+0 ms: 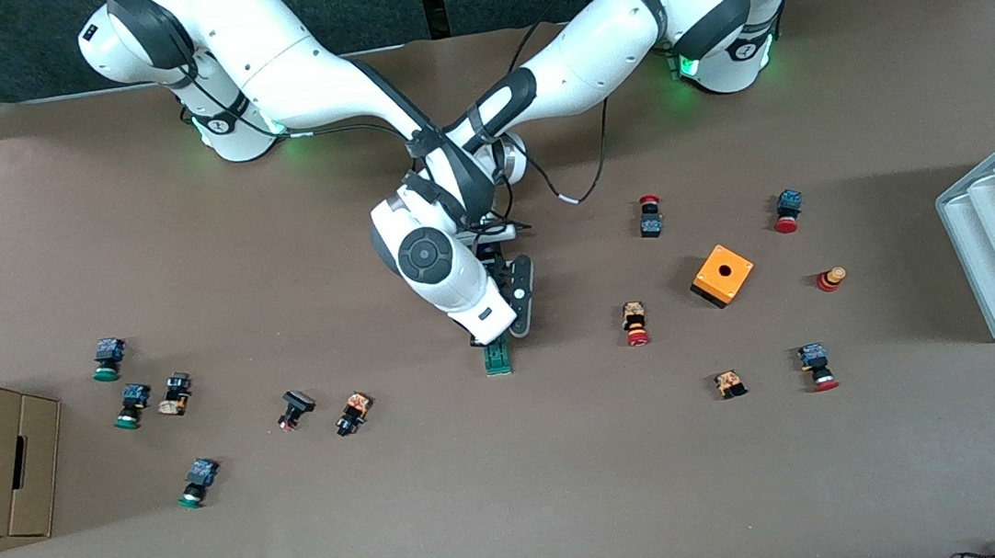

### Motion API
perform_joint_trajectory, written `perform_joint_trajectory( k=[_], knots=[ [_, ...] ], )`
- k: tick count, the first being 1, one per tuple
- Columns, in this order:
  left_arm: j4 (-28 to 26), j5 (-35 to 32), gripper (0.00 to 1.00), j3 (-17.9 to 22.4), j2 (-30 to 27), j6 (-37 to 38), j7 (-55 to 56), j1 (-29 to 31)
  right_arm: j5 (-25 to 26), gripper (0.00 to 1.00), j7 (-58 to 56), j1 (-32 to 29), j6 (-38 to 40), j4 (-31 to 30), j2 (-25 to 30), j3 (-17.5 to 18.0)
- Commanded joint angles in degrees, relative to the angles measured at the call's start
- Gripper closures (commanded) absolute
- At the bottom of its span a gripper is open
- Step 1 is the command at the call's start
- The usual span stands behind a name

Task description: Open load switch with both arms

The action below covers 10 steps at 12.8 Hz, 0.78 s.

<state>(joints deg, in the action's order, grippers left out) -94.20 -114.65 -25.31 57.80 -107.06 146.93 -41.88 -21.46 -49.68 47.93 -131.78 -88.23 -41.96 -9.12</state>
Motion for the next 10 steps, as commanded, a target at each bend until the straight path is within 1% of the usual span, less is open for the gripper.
perform_joint_trajectory(
  k=[1, 10],
  knots=[
    [-0.2, -0.49, 0.25, 0.44, 0.38, 0.62, 0.91, -0.66, -1.22, 0.45, 0.2, 0.68, 0.56, -2.12, 1.18, -0.19],
    [-0.2, -0.49, 0.25, 0.44, 0.38, 0.62, 0.91, -0.66, -1.13, 0.45, 0.2, 0.68, 0.12, -2.21, 0.74, -0.19]
  ],
)
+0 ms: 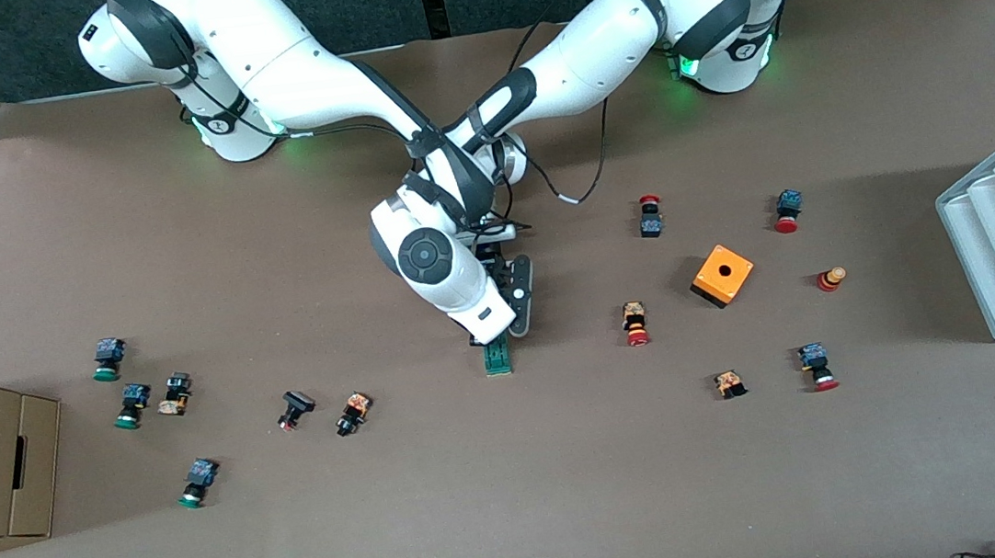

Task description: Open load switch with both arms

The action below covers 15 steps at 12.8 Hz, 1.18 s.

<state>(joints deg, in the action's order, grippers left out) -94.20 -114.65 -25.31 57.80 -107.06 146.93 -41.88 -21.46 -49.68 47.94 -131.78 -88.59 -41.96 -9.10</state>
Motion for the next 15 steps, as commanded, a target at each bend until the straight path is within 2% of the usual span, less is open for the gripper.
perform_joint_trajectory(
  k=[1, 15],
  knots=[
    [-0.2, -0.49, 0.25, 0.44, 0.38, 0.71, 0.91, -0.66, -1.13, 0.45, 0.2, 0.66, 0.12, -1.77, 0.65, -0.22],
    [-0.2, -0.49, 0.25, 0.44, 0.38, 0.62, 0.91, -0.66, -0.96, 0.45, 0.2, 0.75, -1.28, -1.76, -0.31, -0.22]
  ],
)
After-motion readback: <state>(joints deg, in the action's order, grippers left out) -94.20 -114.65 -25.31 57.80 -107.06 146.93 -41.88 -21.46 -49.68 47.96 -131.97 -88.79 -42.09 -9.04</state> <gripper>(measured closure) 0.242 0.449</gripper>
